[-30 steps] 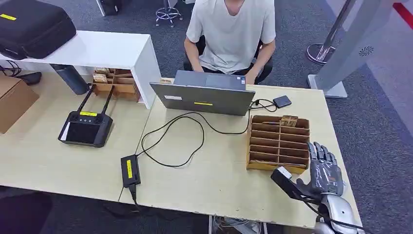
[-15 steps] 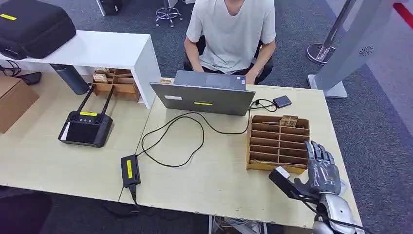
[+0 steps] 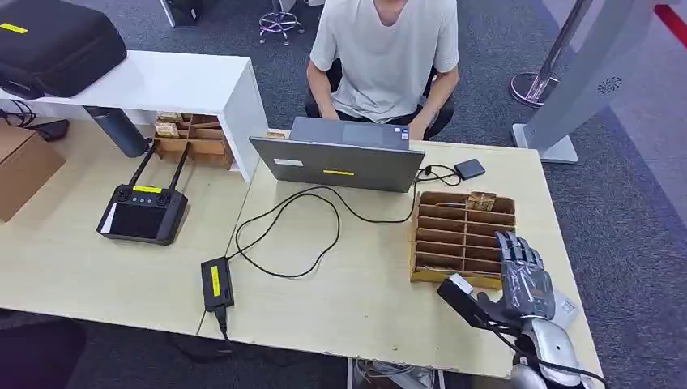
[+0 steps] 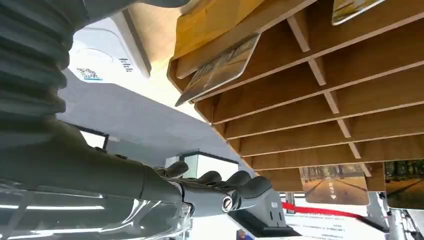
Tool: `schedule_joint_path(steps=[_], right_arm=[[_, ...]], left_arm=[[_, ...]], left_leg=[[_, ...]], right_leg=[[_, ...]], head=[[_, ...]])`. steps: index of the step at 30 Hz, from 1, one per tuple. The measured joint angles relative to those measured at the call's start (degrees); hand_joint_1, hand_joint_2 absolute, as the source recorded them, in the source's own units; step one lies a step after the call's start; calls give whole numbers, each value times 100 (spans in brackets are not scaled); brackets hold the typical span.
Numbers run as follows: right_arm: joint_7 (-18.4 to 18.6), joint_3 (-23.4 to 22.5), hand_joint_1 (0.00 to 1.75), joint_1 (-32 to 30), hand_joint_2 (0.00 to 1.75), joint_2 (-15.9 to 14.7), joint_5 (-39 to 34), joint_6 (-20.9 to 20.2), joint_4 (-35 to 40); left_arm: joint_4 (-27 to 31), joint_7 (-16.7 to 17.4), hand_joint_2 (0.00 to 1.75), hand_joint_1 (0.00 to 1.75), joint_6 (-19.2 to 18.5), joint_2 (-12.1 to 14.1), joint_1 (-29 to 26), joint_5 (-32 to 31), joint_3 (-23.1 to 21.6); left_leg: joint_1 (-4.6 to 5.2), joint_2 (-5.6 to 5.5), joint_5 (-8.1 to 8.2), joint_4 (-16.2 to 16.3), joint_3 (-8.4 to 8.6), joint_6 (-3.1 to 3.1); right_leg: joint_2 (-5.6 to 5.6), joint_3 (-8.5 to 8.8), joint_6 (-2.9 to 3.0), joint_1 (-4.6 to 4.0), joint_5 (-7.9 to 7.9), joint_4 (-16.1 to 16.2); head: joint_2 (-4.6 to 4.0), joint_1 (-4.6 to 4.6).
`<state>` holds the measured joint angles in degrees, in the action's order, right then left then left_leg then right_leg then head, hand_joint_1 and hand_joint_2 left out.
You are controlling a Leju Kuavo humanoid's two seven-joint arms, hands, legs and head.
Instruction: Pass the card to the sensor for recognition and then transmit it.
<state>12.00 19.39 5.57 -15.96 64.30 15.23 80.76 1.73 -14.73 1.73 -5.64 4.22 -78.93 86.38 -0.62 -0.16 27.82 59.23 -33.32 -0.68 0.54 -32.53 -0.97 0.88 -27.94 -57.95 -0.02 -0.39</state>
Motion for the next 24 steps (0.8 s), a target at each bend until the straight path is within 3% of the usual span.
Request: schedule_joint_path(steps=[10,11,24], right_arm=[[0,74,0,0,175,24,-70,-7,0],[0,78,171,0,175,24,-81,-4,0],[-44,87,175,-1,175,24,-392,-7,0]], left_arm=[[0,-2,175,0,0,0,0,-35,61],[0,-2,175,0,0,0,0,-35,68],[0,-19,175,0,-28,0,0,-63,98]], left_leg=[[0,0,0,0,0,0],[0,0,0,0,0,0],[0,0,0,0,1,0]], right_leg=[[0,0,0,0,0,0],[0,0,0,0,0,0],[0,0,0,0,0,0]], head=[[0,0],[0,0],[0,0]])
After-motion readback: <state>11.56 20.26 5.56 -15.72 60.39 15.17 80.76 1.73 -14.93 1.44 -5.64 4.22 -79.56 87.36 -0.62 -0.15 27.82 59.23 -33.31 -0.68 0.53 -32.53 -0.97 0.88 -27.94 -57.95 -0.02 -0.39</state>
